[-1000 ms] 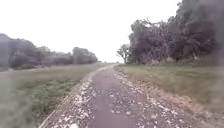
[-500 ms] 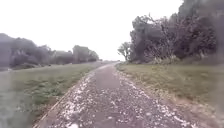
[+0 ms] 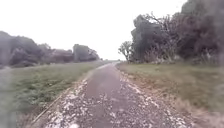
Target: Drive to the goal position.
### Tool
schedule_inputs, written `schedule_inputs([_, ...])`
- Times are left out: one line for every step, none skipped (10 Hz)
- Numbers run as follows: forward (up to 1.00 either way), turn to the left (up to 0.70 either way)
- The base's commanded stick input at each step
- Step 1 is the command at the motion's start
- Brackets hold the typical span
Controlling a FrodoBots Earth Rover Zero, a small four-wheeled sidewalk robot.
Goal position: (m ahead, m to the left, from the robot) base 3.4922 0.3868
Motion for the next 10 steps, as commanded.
schedule_inputs([0.7, 0.35])
schedule_inputs([0.7, 0.35])
schedule_inputs([0.7, 0.35])
schedule_inputs([0.7, 0.35])
schedule_inputs([0.7, 0.35])
schedule_inputs([0.7, 0.35])
schedule_inputs([0.7, 0.29])
schedule_inputs([0.7, 0.23])
schedule_inputs([0.7, 0.17])
schedule_inputs([0.7, 0.1])
